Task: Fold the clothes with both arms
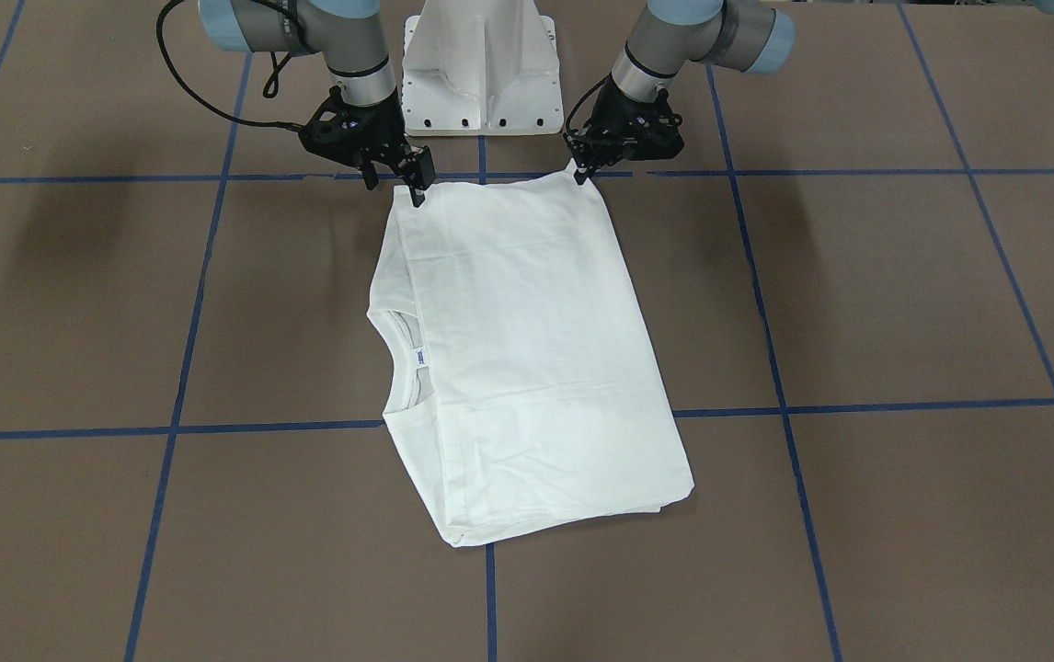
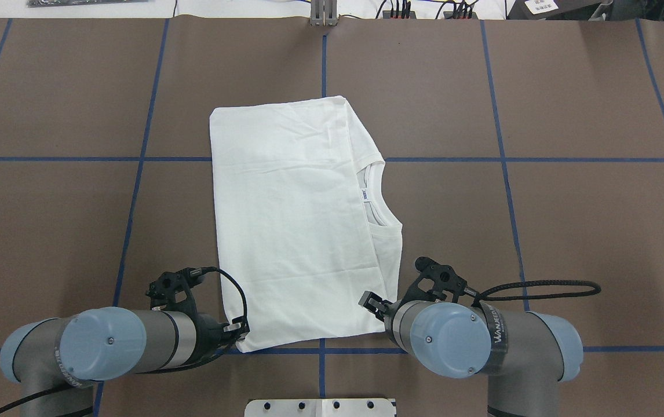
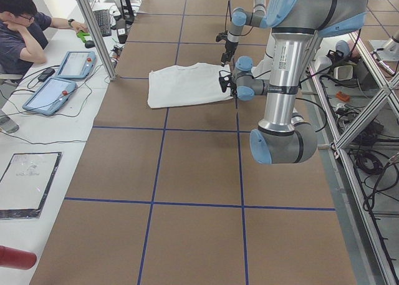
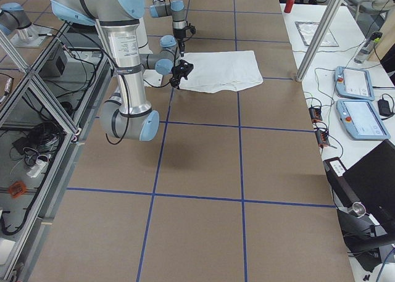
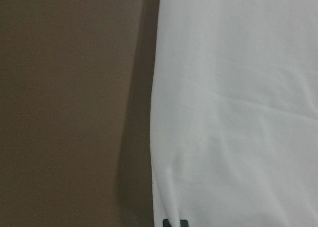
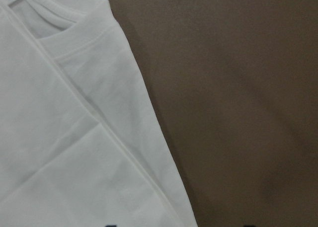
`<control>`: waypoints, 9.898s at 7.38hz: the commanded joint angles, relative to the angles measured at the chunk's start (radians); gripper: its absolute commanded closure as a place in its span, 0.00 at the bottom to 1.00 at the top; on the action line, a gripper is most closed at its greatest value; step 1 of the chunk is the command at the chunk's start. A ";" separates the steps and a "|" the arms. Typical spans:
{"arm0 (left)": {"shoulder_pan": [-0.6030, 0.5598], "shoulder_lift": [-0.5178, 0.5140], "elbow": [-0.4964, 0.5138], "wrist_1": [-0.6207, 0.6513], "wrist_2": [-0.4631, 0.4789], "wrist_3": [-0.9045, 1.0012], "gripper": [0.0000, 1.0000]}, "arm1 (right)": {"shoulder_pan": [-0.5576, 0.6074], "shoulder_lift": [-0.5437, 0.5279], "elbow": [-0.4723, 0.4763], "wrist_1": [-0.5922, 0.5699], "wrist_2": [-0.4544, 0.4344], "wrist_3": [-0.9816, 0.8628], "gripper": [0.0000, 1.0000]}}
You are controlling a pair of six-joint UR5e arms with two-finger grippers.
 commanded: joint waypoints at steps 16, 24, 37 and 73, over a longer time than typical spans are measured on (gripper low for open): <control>-0.018 0.006 -0.122 0.047 -0.078 0.053 1.00 | 0.018 0.067 0.040 -0.157 -0.024 -0.015 1.00; -0.212 -0.128 -0.350 0.501 -0.215 0.210 1.00 | 0.055 0.305 0.239 -0.647 -0.026 -0.133 1.00; -0.455 -0.333 0.256 0.385 -0.184 0.488 1.00 | 0.345 0.544 -0.576 -0.065 0.020 -0.362 1.00; -0.392 -0.437 0.479 0.236 -0.196 0.477 0.39 | 0.538 0.588 -0.759 0.003 0.224 -0.911 0.00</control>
